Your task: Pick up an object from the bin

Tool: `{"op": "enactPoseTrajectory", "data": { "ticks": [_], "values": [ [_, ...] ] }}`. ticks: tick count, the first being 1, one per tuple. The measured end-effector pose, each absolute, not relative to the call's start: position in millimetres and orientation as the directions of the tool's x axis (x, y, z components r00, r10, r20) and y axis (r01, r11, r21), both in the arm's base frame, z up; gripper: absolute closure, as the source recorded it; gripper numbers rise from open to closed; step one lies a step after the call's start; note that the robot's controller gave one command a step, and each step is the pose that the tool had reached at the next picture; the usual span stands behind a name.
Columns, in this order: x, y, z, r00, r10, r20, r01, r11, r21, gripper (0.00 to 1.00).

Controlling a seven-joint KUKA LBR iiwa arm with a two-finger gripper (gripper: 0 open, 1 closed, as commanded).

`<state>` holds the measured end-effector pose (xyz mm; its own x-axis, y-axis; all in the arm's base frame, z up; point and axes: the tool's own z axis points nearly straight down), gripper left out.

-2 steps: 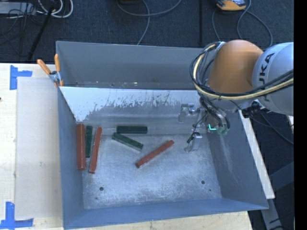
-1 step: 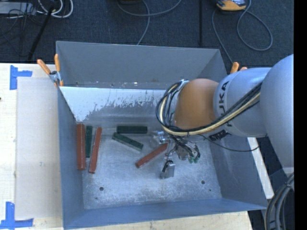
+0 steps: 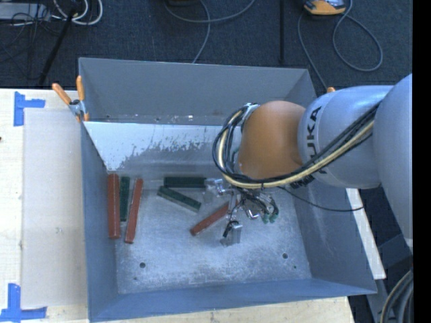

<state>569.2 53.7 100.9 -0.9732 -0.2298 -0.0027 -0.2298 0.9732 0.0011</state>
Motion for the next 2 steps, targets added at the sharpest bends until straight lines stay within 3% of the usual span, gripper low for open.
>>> {"op": "enactPoseTrajectory", "data": {
  "ticks": [1, 2],
  "values": [
    [568.3, 59.3, 104.9, -0.96, -0.278, -0.001, -0.278, 0.96, 0.0, 0.0],
    [567.6, 58.3, 69.8, -0.984, -0.181, -0.003, -0.181, 0.984, 0.001, 0.0]
  ]
}}
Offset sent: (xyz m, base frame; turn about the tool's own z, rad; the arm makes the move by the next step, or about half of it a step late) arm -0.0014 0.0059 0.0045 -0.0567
